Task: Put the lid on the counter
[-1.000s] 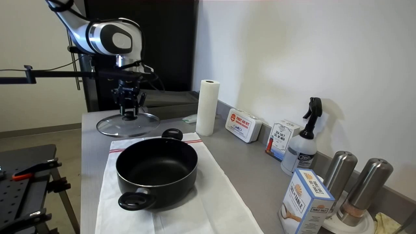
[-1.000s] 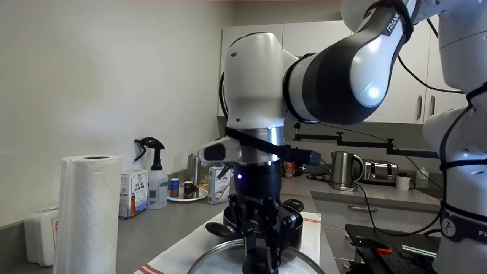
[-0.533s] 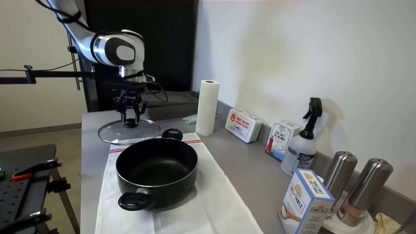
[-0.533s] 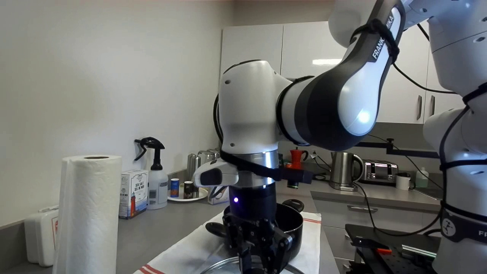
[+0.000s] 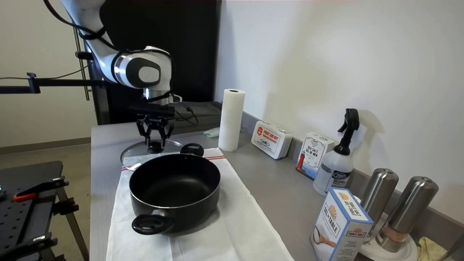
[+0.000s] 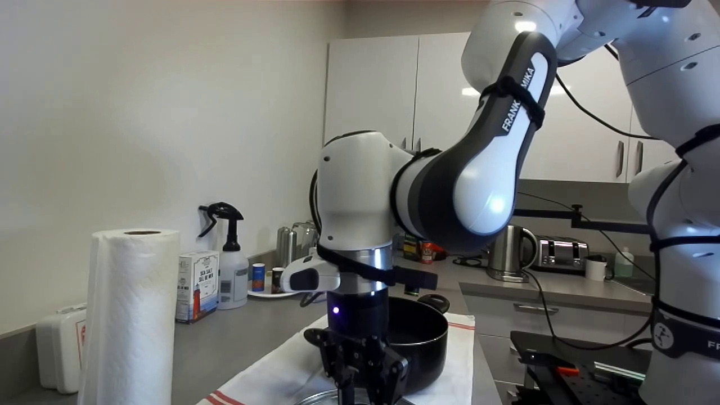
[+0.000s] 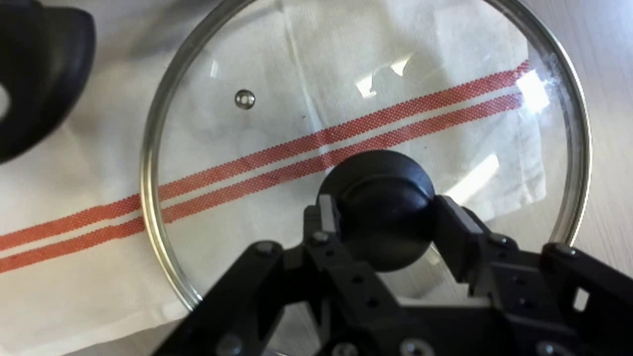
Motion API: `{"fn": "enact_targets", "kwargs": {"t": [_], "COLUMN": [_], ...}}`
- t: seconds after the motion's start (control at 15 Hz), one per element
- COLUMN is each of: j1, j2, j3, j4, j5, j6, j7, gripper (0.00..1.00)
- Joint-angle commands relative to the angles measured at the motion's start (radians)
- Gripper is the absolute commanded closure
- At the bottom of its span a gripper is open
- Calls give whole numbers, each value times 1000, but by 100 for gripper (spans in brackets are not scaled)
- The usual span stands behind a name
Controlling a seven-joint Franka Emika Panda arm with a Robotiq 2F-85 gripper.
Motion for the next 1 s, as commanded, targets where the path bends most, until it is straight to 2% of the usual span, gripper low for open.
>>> {"fn": "enact_targets", "kwargs": {"t": [0.0,0.6,0.67,0.73,0.93], "j1": [-18,-22,-23,-24,-38], "j2": [52,98,93,88,57], "j3": [-3,-5,-3,-2,15], "j4": [43,66,64,61,46], "j5": [-31,-58,-59,-58,-32], "j6": [28,21,14,11,-4], "j7": [-42,-70,-72,-74,-105], "gripper": [75,75,25,24,5]}}
